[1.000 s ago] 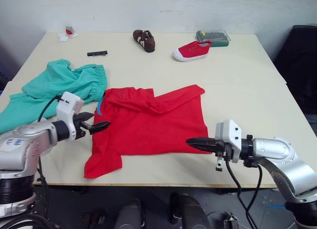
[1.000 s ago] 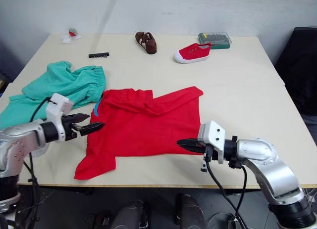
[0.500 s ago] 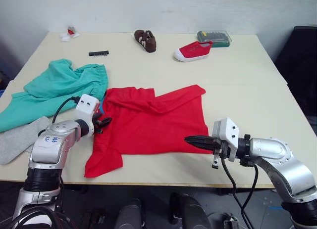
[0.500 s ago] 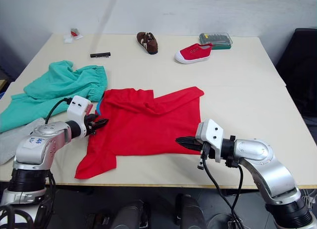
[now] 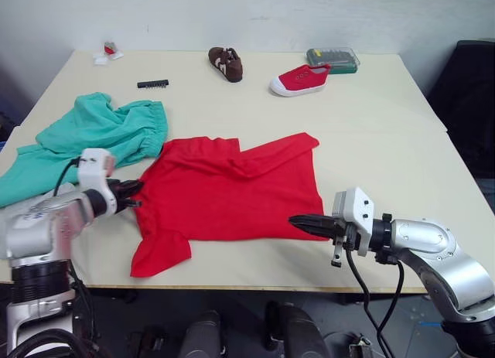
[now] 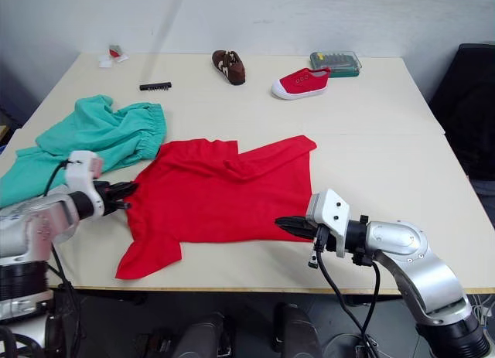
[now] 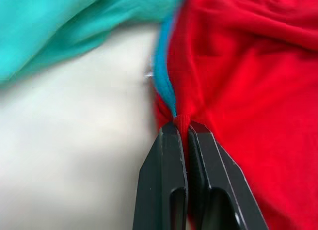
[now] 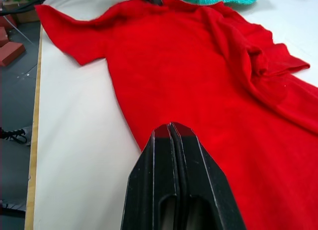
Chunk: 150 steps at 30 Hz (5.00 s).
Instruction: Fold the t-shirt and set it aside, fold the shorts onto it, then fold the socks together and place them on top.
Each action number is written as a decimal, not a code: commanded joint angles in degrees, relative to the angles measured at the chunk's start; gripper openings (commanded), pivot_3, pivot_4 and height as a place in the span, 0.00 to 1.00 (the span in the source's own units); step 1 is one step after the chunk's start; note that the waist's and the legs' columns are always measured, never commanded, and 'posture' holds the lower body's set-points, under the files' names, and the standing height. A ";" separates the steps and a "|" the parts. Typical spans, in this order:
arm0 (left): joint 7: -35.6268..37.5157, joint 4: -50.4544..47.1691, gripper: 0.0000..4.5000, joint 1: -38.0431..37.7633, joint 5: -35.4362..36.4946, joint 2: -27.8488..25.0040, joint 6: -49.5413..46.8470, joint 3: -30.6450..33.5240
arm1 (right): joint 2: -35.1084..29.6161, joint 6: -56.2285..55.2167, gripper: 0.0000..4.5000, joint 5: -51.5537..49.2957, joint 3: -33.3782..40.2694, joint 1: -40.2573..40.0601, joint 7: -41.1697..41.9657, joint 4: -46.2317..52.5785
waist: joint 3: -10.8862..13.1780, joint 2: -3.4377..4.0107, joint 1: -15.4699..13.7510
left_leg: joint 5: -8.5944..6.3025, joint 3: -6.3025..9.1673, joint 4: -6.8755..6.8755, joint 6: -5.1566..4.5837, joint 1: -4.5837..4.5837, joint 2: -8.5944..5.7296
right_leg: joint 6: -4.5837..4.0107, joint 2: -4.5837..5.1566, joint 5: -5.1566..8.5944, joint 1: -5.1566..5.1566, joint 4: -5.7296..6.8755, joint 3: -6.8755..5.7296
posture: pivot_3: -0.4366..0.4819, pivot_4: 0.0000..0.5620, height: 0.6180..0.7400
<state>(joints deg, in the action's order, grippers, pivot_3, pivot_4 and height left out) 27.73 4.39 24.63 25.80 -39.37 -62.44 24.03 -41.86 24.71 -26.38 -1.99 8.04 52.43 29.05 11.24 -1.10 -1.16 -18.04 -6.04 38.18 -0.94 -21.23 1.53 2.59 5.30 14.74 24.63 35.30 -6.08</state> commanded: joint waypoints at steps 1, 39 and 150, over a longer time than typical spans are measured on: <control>4.06 1.74 0.01 1.48 5.09 -1.43 -4.00 2.75 | -0.14 -1.57 0.00 0.05 0.38 0.39 0.80 0.74 | -0.01 -0.02 -0.13 | 0.00 0.00 0.01 0.00 0.00 -0.01 | 0.00 0.01 0.00 -0.01 0.01 0.01 | 0.48 0.27 1.00; 61.11 -13.68 0.88 -23.25 -6.27 -32.85 57.90 -11.40 | -4.61 -5.34 0.00 3.08 0.13 0.13 9.85 -3.34 | 0.11 0.03 1.18 | -0.25 -0.07 -0.14 -0.25 -0.23 0.09 | -0.29 -0.01 0.17 0.42 -0.04 -0.01 | 0.48 0.27 1.00; 59.33 11.83 1.00 -20.86 -14.66 -29.06 98.95 -20.46 | -4.38 1.63 1.00 -3.35 -0.10 0.47 9.81 2.20 | -0.05 -0.24 1.22 | -0.37 -0.94 0.06 0.00 0.00 0.57 | -0.46 -0.72 0.26 0.84 0.59 0.81 | 0.48 0.27 1.00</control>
<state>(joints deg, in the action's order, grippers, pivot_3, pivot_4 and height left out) 85.95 14.91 2.65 12.55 -69.18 34.35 5.15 -46.62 26.31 -28.57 -2.38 8.48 62.85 29.18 11.19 -1.34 0.07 -18.41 -6.99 38.26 -0.94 -21.23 2.10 2.13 4.57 15.00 25.47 35.89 -5.29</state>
